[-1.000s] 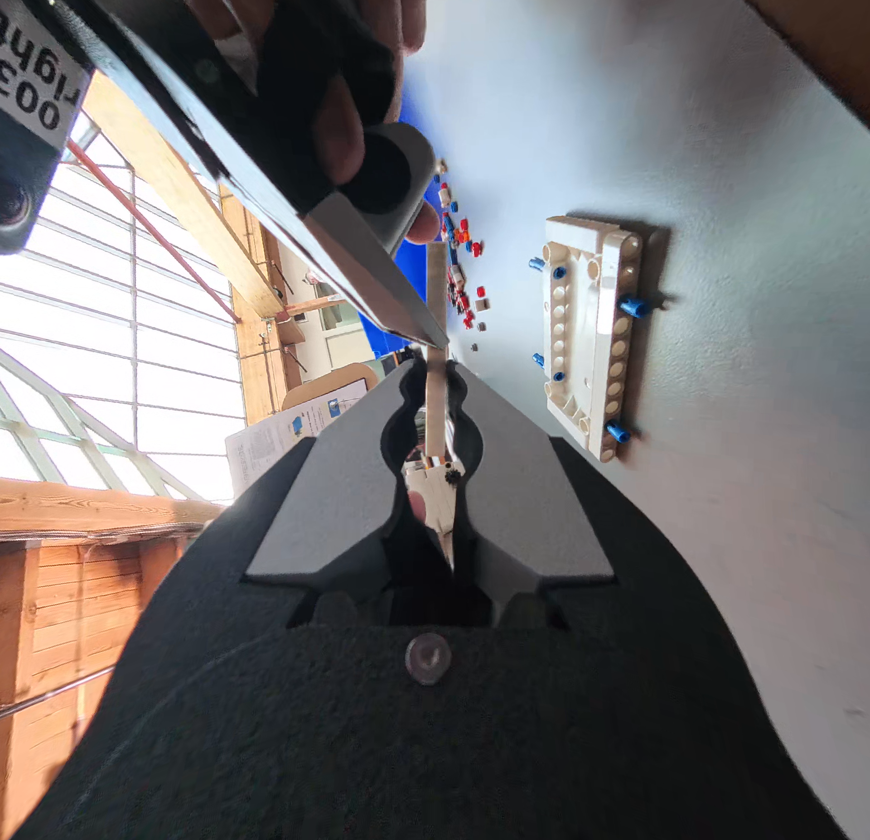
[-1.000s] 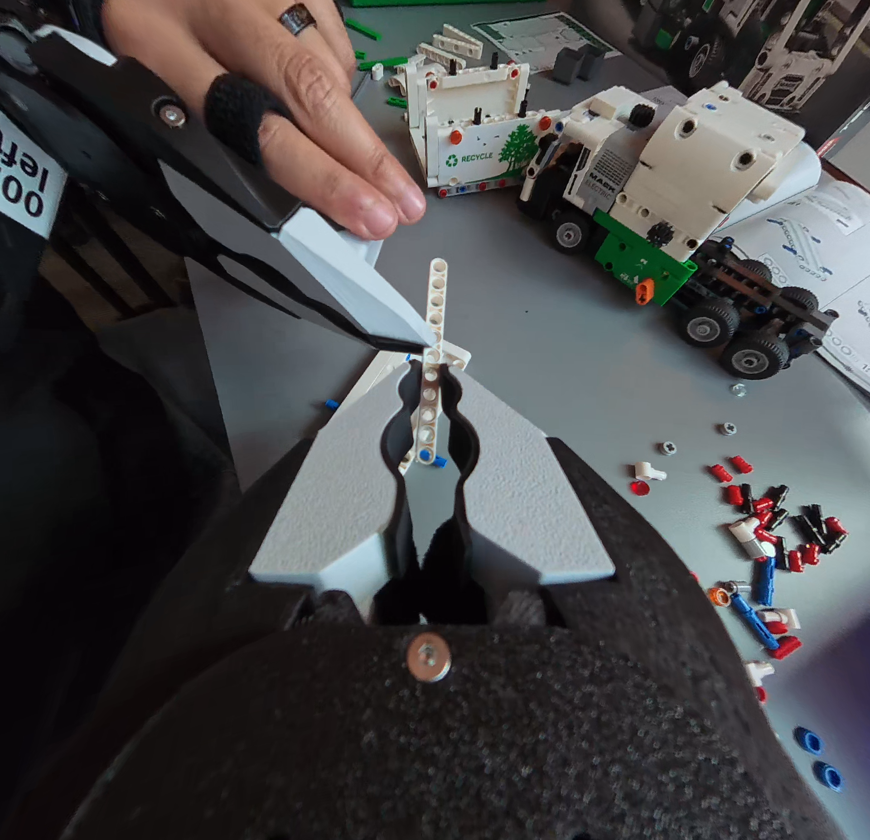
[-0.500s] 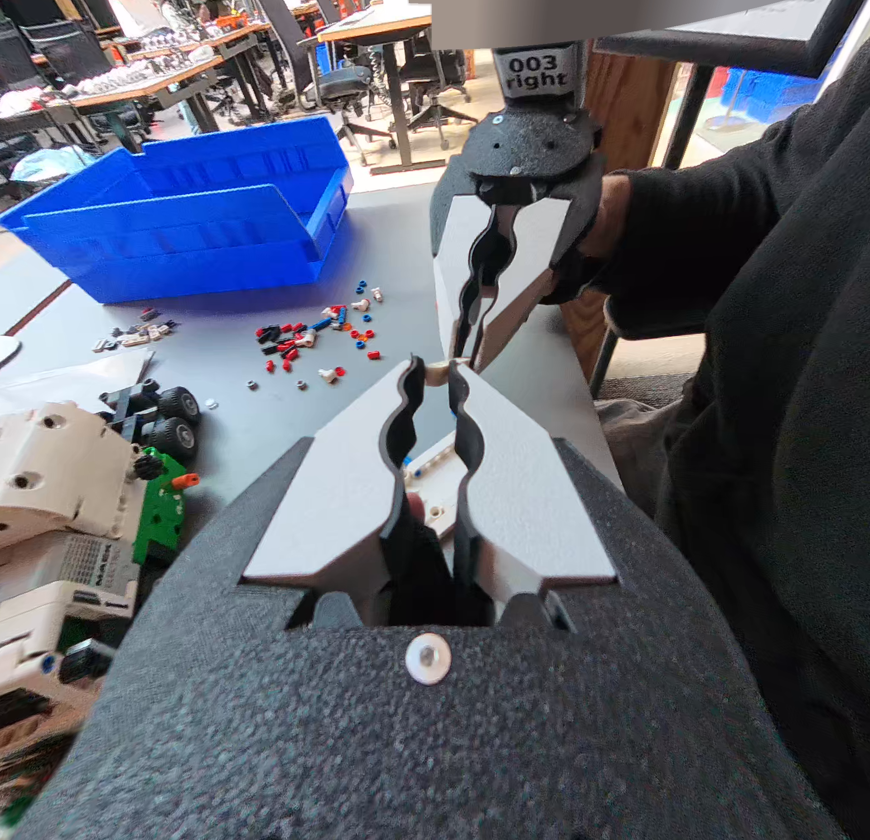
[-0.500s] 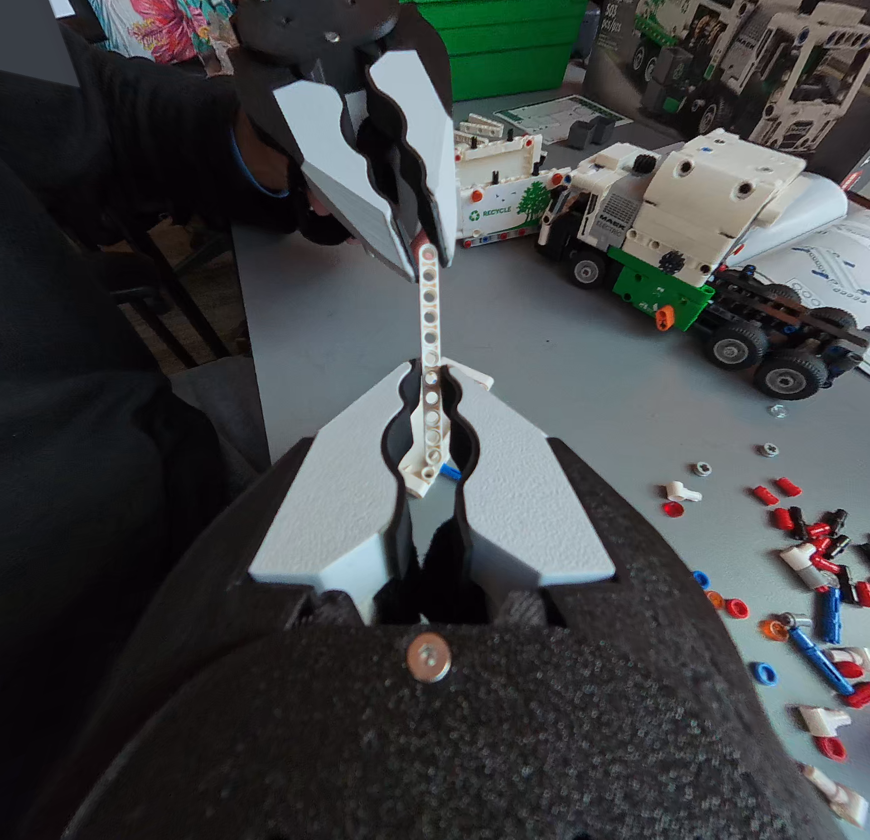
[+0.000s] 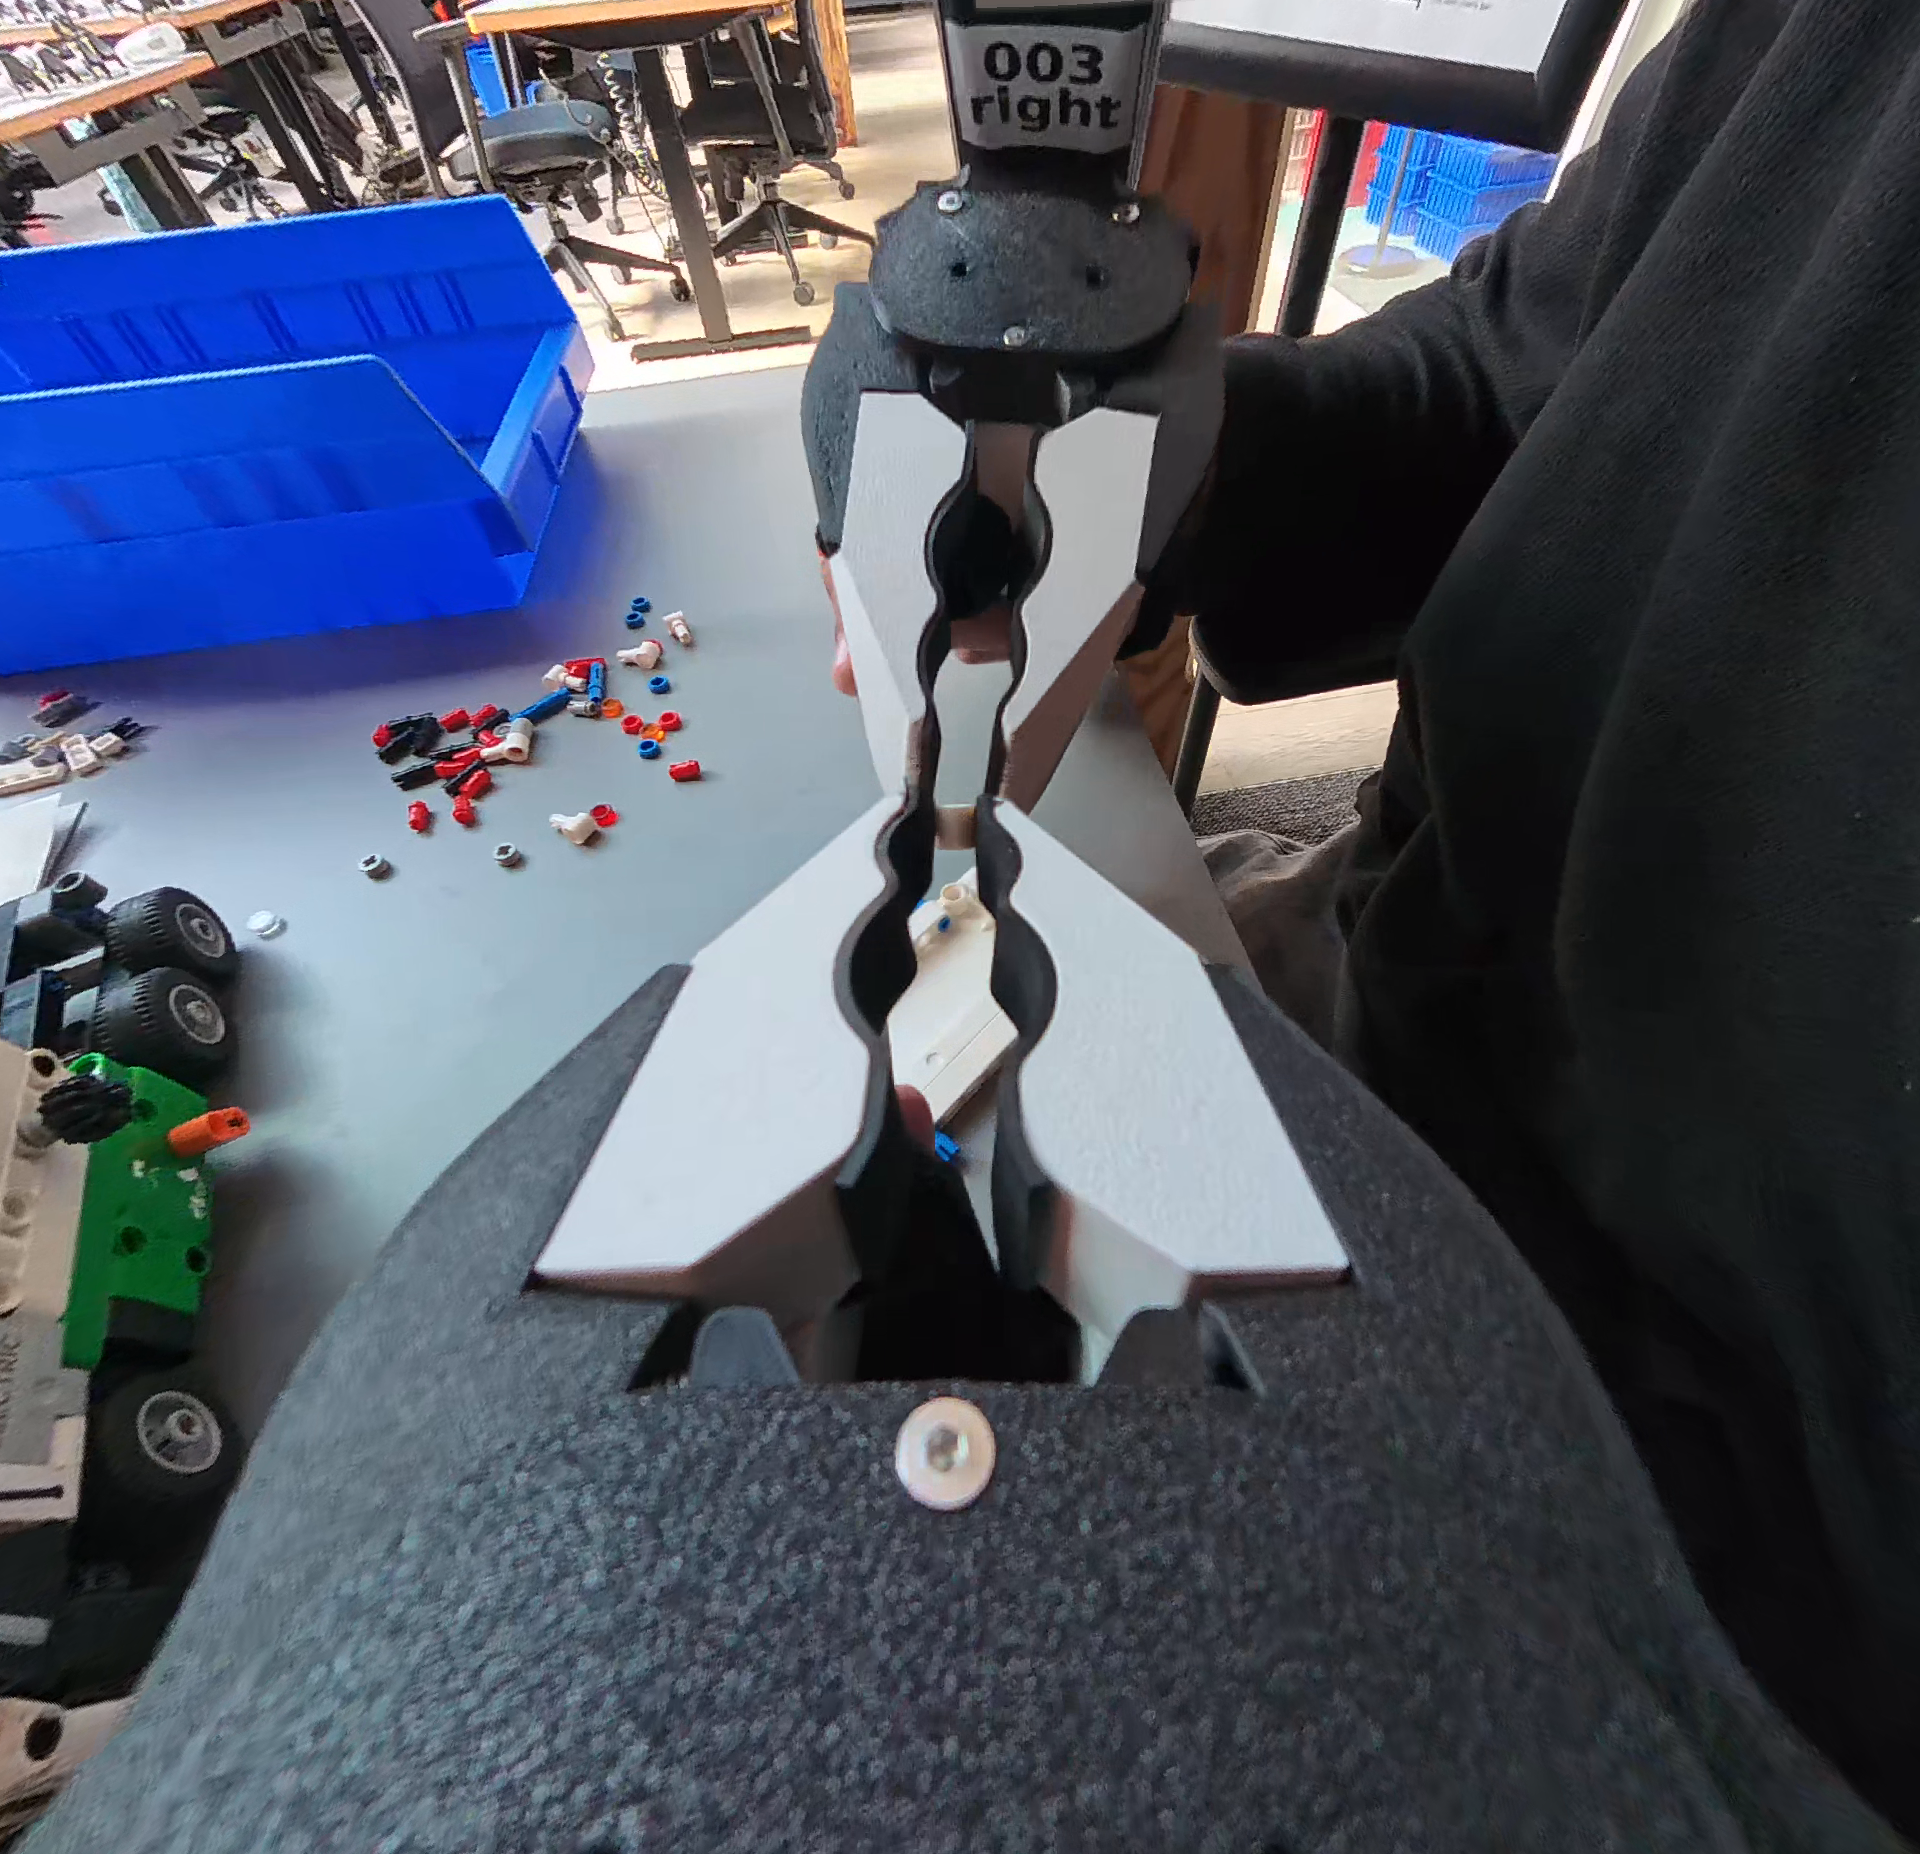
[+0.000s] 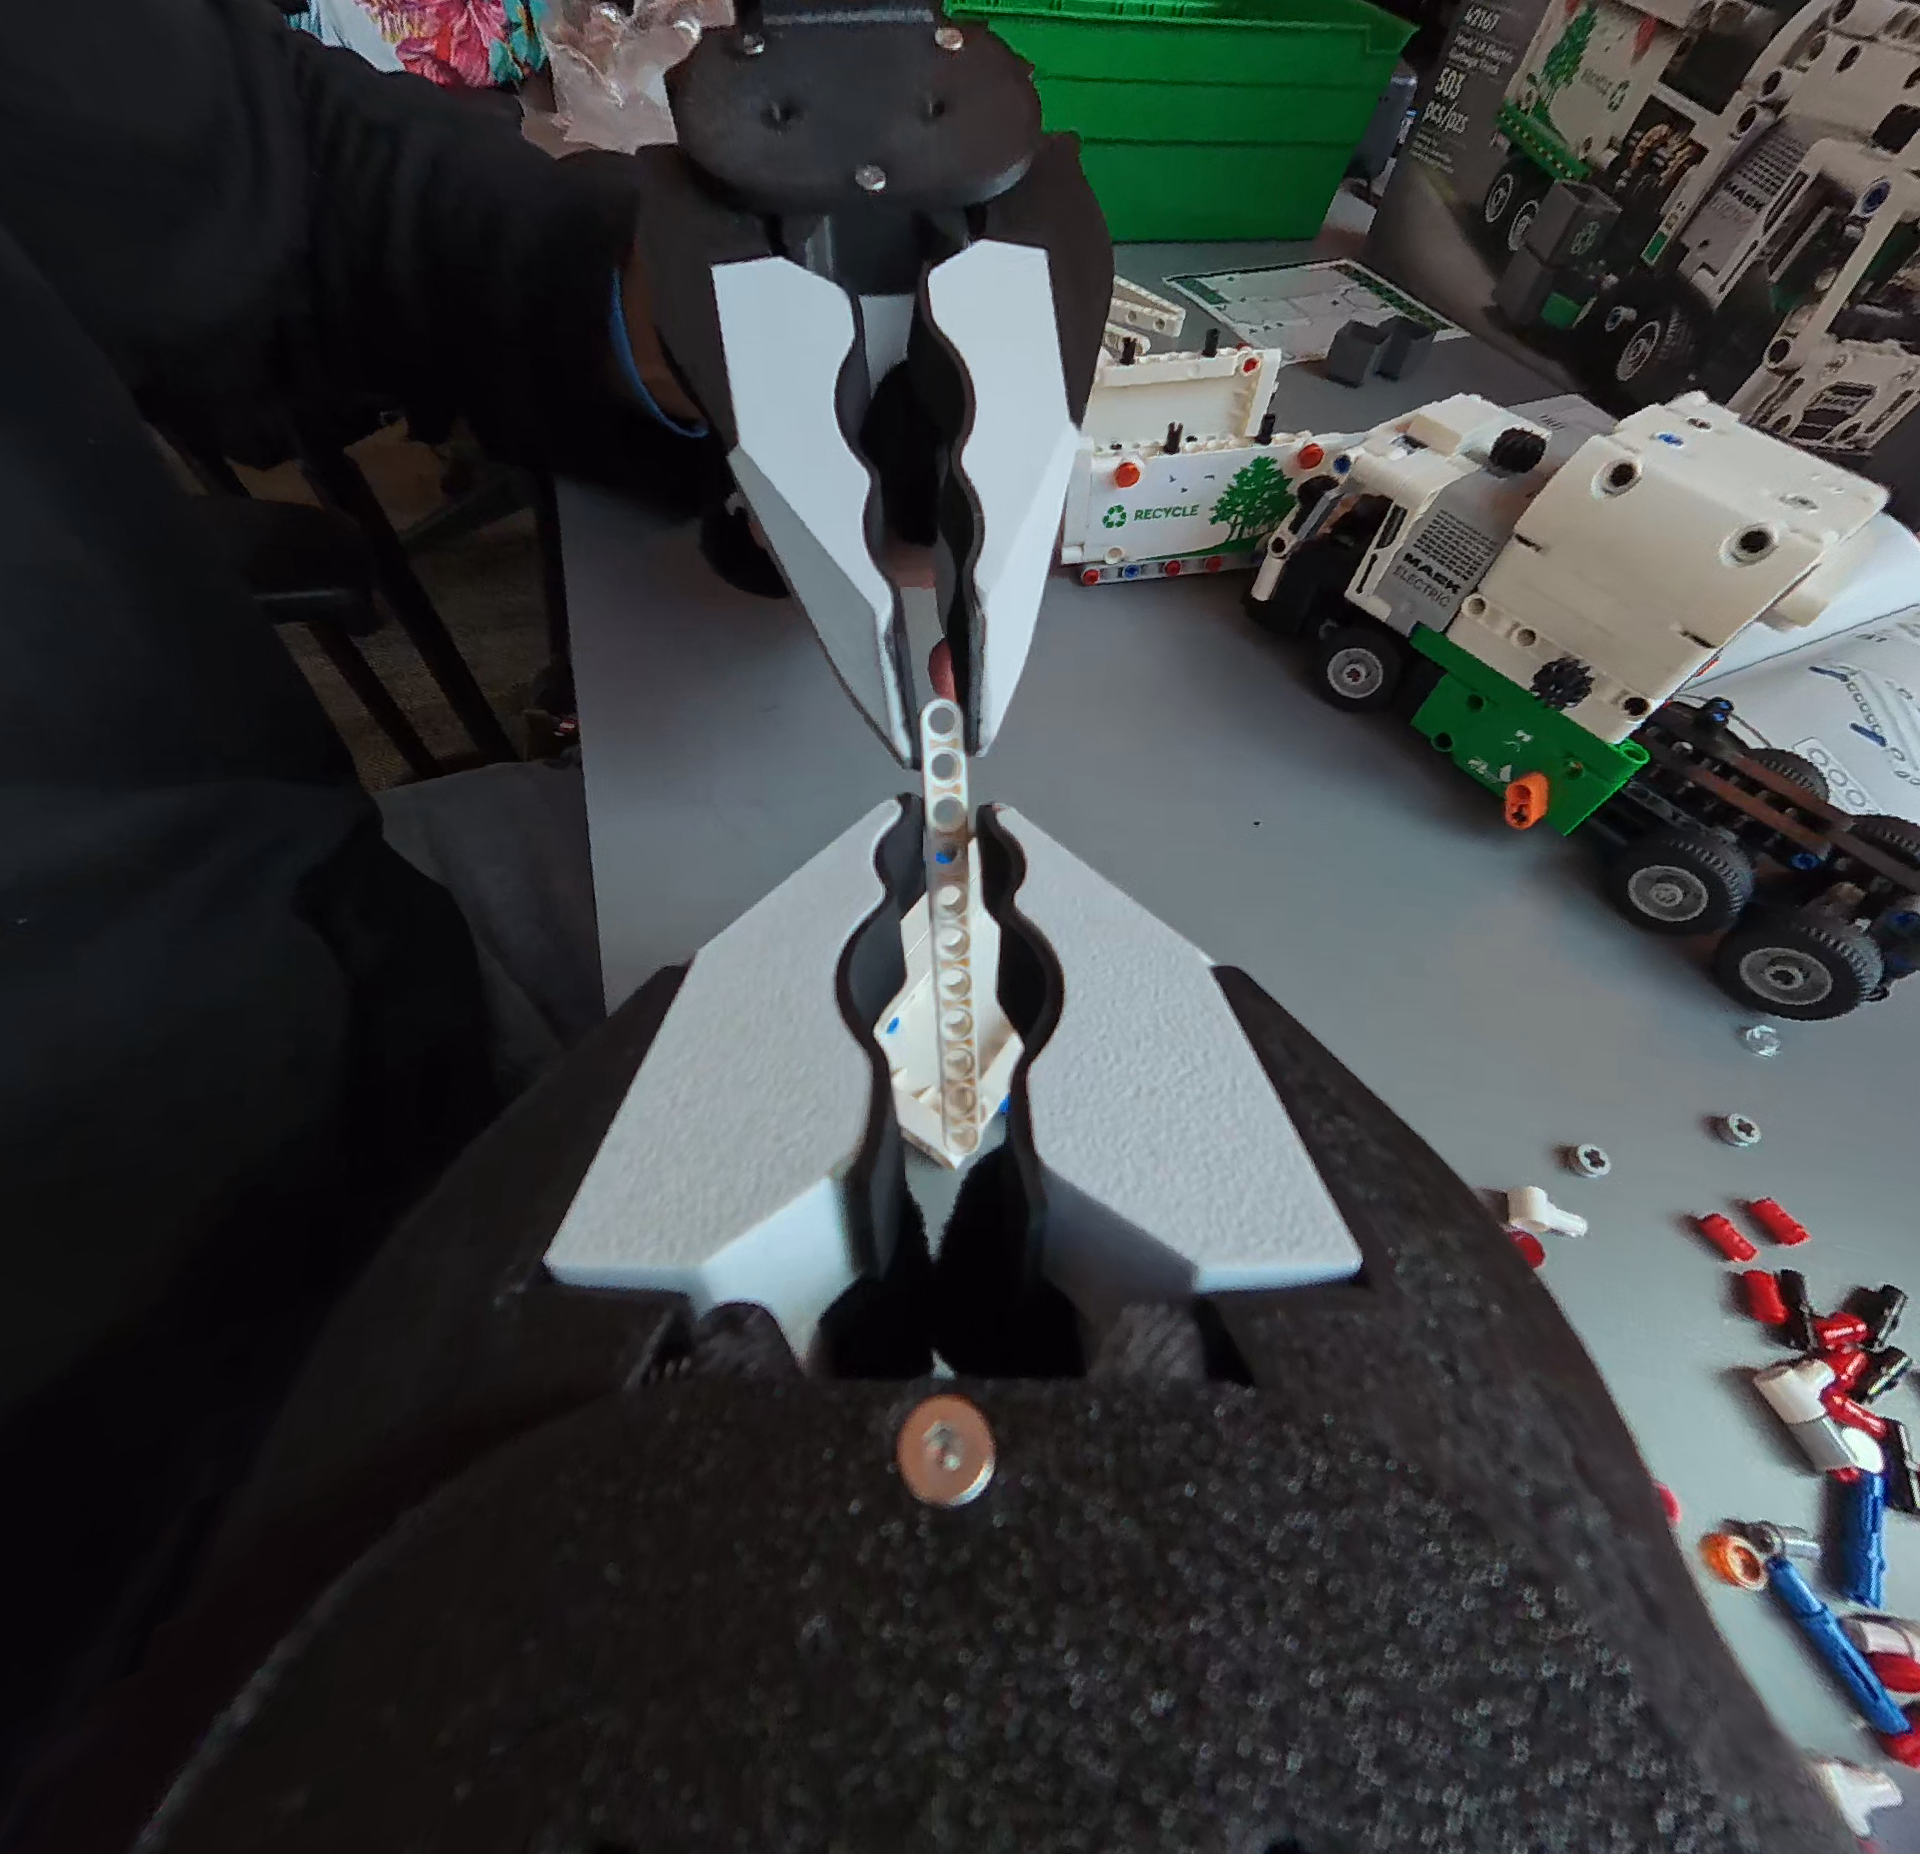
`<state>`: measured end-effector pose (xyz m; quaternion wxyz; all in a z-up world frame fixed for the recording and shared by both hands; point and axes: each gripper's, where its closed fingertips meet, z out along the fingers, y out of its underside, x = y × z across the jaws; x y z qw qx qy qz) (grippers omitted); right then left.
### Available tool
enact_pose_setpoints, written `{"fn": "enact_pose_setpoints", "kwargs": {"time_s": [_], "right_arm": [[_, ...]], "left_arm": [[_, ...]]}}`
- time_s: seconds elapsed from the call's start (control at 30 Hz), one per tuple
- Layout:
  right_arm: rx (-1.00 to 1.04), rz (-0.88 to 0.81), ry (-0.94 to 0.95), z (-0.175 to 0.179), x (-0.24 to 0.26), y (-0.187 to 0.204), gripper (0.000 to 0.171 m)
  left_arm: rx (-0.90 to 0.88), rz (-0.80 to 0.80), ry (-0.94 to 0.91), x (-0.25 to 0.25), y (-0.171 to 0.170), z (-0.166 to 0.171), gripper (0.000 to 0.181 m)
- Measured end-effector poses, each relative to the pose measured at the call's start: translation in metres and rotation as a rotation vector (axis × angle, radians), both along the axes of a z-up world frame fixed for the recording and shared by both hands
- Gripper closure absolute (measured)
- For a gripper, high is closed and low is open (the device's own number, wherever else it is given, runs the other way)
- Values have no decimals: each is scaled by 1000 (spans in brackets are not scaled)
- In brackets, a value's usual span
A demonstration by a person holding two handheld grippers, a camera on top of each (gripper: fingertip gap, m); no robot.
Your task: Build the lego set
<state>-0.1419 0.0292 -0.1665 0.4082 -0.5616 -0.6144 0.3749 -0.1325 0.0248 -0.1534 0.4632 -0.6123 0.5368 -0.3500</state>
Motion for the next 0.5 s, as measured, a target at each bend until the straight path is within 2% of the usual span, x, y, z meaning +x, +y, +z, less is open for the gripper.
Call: {"fn": "enact_pose_setpoints", "kwargs": {"time_s": [0.5], "right_arm": [[71,8,-29,-5,5,-1,165]], "left_arm": [[21,18,85,3,2,-11,175]]}}
